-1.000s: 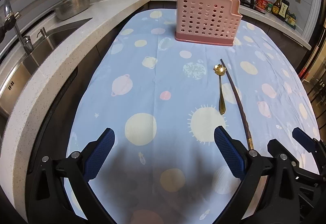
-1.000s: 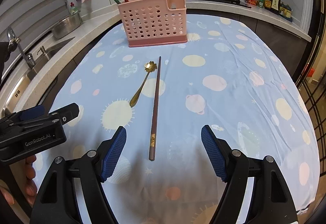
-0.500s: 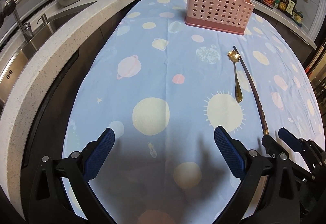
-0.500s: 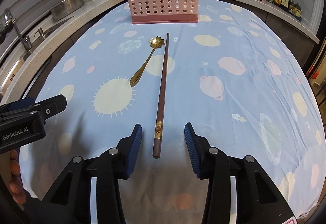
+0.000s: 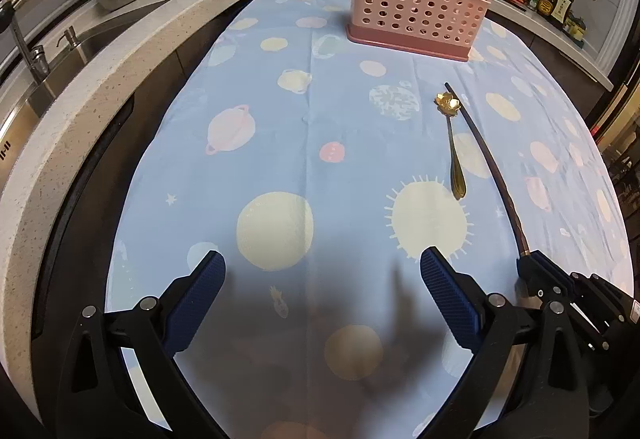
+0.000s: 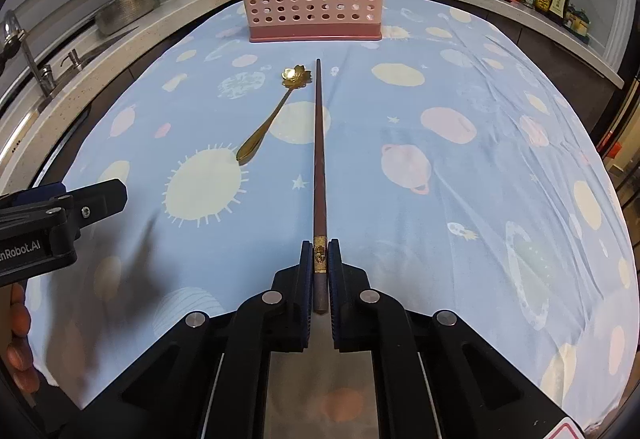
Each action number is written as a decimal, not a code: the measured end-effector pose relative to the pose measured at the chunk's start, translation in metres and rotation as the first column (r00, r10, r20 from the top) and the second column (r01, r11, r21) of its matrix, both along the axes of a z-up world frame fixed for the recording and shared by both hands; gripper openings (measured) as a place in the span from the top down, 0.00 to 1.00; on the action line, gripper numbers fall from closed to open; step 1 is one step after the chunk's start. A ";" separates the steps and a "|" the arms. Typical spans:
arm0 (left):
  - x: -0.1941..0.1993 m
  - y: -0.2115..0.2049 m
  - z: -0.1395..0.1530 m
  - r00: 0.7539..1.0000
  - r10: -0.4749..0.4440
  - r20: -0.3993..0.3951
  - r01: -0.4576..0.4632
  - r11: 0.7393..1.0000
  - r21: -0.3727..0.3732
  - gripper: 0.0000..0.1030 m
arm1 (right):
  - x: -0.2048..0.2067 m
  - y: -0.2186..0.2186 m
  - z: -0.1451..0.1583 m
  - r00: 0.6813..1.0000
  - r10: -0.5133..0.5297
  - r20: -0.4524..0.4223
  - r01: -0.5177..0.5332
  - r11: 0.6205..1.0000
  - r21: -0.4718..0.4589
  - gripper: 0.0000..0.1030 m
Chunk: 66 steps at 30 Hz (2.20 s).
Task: Organize utensils
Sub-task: 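Grasp the brown chopstick with the right tool while the left tool grasps the gold spoon, then lift the gold spoon and brown chopstick toward the pink holder with both tools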
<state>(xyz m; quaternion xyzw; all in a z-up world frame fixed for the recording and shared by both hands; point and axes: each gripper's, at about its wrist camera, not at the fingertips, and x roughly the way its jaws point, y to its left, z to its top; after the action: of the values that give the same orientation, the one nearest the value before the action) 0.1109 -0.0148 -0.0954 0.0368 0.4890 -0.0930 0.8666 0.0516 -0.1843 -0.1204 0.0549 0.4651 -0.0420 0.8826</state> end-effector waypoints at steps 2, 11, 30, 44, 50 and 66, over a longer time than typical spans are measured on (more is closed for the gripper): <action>0.002 -0.003 0.000 1.000 -0.006 -0.002 0.006 1.000 -0.008 0.09 | -0.002 -0.006 0.001 1.000 -0.016 0.003 0.016 1.000 0.003 0.94; 0.022 -0.043 -0.004 0.996 -0.085 -0.001 0.085 0.996 -0.040 0.09 | -0.008 -0.037 0.009 0.997 -0.080 0.016 0.079 0.996 0.039 0.93; 0.046 -0.082 -0.021 0.985 -0.170 -0.035 0.166 0.981 -0.103 0.76 | -0.006 -0.046 0.013 0.996 -0.089 0.021 0.087 0.994 0.073 0.93; 0.026 -0.056 -0.014 0.984 -0.173 -0.041 0.165 0.974 -0.156 0.92 | -0.023 -0.036 0.021 0.997 -0.073 0.036 0.070 0.995 0.072 0.93; 0.044 -0.071 -0.015 0.983 -0.180 -0.027 0.173 0.972 -0.161 0.61 | -0.022 -0.038 0.023 0.996 -0.077 0.039 0.074 0.994 0.076 0.93; 0.020 -0.066 -0.020 0.974 -0.224 -0.039 0.213 0.960 -0.184 0.91 | -0.023 -0.039 0.027 0.996 -0.074 0.047 0.070 0.994 0.081 0.93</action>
<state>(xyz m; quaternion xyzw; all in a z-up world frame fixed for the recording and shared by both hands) 0.1312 -0.0808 -0.1152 0.0098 0.4970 -0.2326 0.8359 0.0287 -0.2233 -0.0938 0.1076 0.4420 -0.0542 0.8889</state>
